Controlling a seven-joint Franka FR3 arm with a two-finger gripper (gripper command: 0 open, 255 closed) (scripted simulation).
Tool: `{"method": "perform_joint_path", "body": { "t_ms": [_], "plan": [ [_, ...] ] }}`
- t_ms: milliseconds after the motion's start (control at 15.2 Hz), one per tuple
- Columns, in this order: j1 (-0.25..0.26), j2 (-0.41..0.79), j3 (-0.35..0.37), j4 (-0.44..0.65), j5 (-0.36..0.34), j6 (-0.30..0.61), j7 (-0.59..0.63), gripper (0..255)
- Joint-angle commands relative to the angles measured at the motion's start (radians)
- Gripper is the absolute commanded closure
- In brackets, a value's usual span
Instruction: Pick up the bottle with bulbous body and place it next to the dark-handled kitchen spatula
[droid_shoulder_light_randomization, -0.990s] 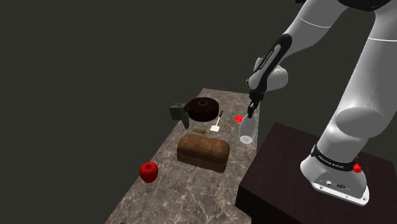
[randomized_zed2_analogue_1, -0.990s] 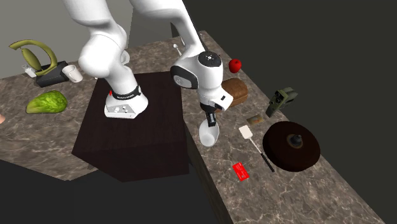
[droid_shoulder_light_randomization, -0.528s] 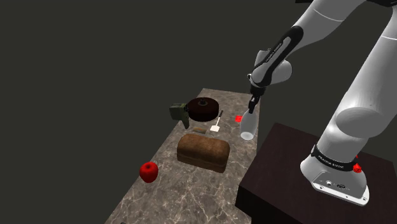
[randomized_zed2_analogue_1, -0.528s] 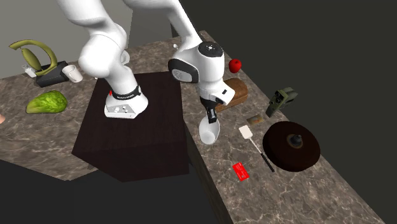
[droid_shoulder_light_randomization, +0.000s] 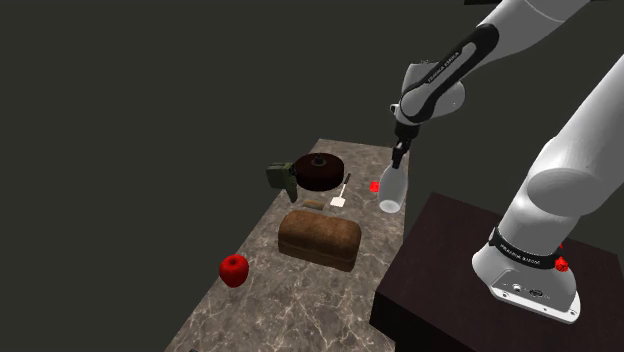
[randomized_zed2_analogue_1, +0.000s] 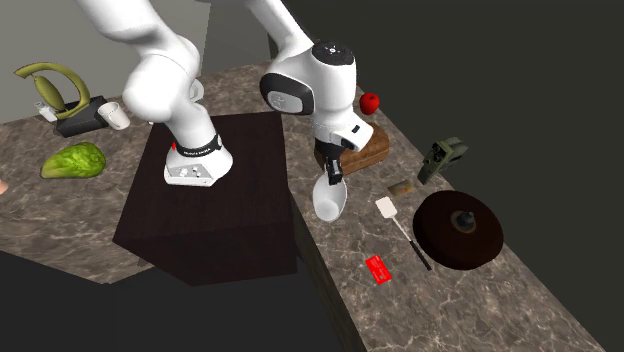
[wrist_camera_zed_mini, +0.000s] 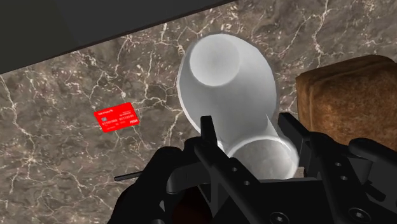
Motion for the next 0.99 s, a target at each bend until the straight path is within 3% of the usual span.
{"method": "perform_joint_path", "body": {
  "t_ms": [0, 924],
  "plan": [
    [-0.006, -0.031, 0.002, 0.005, -0.013, -0.035, 0.008, 255],
    [-0.023, -0.194, 0.028, 0.077, -0.051, -0.268, 0.042, 255]
  ]
}}
